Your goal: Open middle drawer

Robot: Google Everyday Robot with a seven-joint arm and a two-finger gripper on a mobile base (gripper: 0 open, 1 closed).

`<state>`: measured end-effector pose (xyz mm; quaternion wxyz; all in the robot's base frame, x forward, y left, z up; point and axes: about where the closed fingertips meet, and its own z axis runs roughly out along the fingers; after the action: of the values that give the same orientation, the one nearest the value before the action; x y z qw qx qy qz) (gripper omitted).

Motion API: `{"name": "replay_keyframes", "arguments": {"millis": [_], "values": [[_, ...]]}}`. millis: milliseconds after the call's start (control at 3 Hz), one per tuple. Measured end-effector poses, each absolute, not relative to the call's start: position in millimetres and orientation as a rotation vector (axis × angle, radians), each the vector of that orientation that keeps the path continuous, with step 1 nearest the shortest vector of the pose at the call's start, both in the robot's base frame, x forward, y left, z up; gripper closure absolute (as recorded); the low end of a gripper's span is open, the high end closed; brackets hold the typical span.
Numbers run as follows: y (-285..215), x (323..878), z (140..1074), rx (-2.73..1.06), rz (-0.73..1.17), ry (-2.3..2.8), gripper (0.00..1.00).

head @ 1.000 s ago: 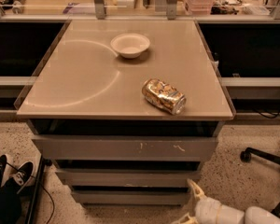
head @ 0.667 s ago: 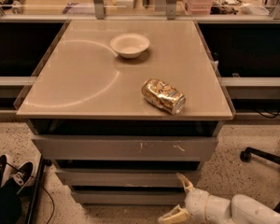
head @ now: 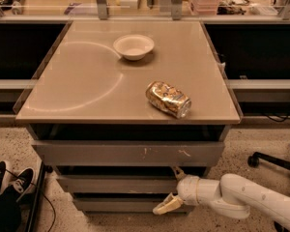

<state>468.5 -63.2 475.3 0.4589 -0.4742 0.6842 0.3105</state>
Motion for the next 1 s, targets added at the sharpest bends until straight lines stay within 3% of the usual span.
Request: {"name": "replay_keyframes", "arguments": {"millis": [333,1000], "values": [[-62,463,471,-1.162,0.764,1.702,0.0],[-72,464,438,-1.331,0.588,1.882,0.0]]}}
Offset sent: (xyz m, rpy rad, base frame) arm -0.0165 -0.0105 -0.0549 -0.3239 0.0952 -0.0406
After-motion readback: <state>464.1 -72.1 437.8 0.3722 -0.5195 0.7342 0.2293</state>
